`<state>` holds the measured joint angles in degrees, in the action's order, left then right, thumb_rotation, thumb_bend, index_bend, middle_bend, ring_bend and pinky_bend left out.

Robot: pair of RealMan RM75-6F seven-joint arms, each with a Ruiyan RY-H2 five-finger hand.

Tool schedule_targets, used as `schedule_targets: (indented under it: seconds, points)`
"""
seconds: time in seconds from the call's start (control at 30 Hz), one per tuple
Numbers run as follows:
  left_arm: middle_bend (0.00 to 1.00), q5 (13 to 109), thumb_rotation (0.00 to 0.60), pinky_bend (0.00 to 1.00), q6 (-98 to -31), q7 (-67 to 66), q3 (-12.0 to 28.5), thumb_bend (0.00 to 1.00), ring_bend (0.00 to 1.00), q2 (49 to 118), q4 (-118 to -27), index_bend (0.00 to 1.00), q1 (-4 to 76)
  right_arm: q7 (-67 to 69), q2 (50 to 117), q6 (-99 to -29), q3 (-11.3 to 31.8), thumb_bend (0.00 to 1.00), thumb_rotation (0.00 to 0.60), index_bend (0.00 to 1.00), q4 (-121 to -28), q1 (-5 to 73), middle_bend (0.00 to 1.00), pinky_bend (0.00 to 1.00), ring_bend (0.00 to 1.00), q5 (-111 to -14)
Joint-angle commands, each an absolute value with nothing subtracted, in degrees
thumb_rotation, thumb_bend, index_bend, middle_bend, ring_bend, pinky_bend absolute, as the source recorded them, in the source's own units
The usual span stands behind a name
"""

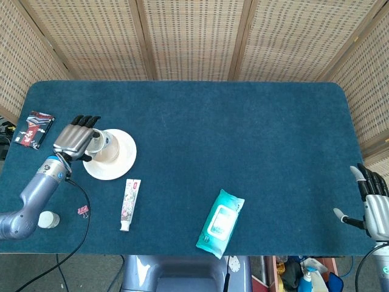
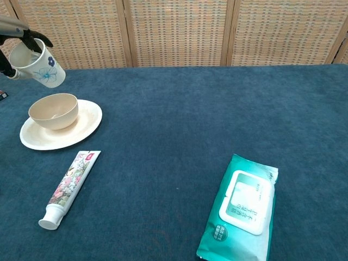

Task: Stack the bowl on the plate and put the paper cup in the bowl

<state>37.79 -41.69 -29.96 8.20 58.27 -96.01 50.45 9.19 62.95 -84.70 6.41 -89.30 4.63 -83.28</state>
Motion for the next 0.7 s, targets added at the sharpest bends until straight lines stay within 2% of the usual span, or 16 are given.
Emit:
schedule_targets:
  seconds: [0.03, 0.17, 0.4, 0.7]
  points:
    - [0.06, 35.0, 0.6, 0.03, -40.2, -30.7, 6.3, 0.43, 0.0, 58.5, -94.5, 0.71, 51.9, 9.2, 63.0, -84.6, 6.4, 0.15, 0.6, 0.0, -89.3, 4.7, 0.0, 0.0, 0.0, -83.2]
    - [0.06, 32.1, 0.6, 0.03, -39.2, -32.0, 4.1, 0.43, 0.0, 59.0, -93.1, 0.71, 53.2, 9.2, 63.0, -84.6, 6.4, 0.15, 0.6, 0.0, -89.2, 4.7, 0.0, 0.0, 0.0, -83.3]
    - [0.06, 31.2, 0.6, 0.02, -41.7, -33.3, 1.6, 0.43, 0.0, 62.1, -90.5, 0.71, 54.1, 9.4, 63.2, -84.9, 6.4, 0.15, 0.6, 0.0, -89.1, 4.7, 0.0, 0.0, 0.0, -83.5]
    - [0.02, 29.2, 0.6, 0.01, -42.5, -33.4, 0.1, 0.43, 0.0, 67.2, -85.9, 0.71, 54.9, 9.8, 63.2, -84.8, 6.4, 0.15, 0.6, 0.0, -88.9, 4.7, 0.0, 0.0, 0.0, -83.6]
